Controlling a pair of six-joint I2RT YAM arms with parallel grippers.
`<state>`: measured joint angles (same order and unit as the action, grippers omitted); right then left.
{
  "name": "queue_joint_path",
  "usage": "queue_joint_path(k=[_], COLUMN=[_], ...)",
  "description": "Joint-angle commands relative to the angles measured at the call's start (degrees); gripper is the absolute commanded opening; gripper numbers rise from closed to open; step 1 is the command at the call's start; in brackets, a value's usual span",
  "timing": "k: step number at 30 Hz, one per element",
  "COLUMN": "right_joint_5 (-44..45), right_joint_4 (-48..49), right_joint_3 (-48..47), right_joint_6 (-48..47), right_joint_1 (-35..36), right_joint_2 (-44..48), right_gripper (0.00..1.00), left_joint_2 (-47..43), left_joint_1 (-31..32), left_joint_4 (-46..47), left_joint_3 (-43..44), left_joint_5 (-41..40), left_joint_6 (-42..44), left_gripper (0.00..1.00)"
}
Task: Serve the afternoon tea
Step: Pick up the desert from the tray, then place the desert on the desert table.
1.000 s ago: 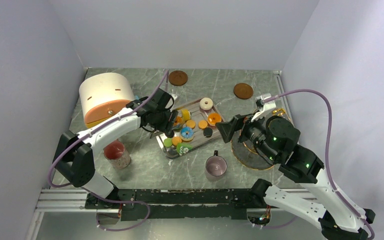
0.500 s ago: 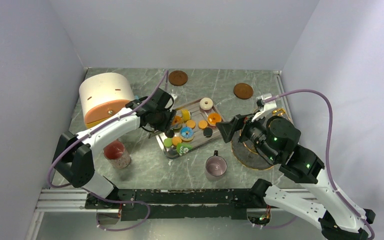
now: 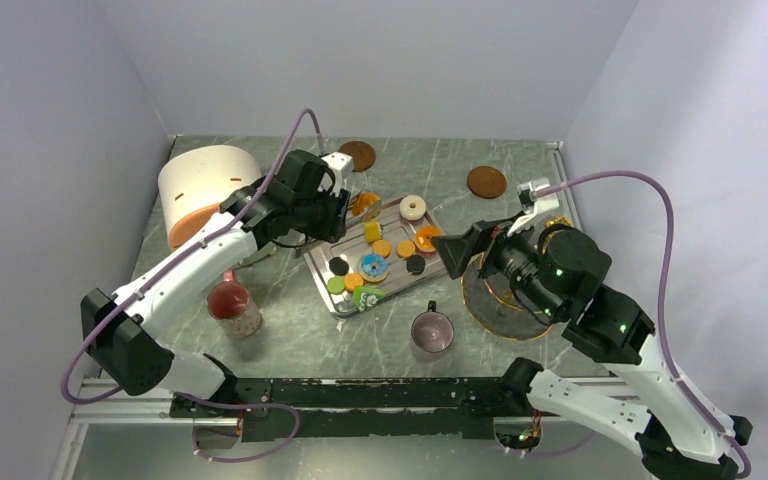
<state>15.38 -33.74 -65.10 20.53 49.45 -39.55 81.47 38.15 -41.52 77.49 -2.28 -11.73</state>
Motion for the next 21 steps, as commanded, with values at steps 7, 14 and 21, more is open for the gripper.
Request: queue_joint_path(k=[7,14,21], right_joint_5=[-2.7,-3.7,-3.0], right_joint_4=[2.5,4.5,6.9], right_joint_3=[-6.5,-7.9,-6.3], right_joint_6=[-0.1,0.2,0.4], right_joint_1=[-0.1,0.0,-0.1], right_joint_2=[-0.1,1.4,4.4], right_gripper=[0.99,0.98,0.98], left_joint_2=[0.3,2.9,5.7], left_joint_1=[4.5,11.2,15.9], left_joint_4=[7.7,15.0,20.0], left_joint_3=[7.7,12.8,15.2], left_joint_5=[11.9,15.0,16.3], left_joint_6=[-6.6,-10.4,-13.1], left_gripper=[0.41,0.40,0.38])
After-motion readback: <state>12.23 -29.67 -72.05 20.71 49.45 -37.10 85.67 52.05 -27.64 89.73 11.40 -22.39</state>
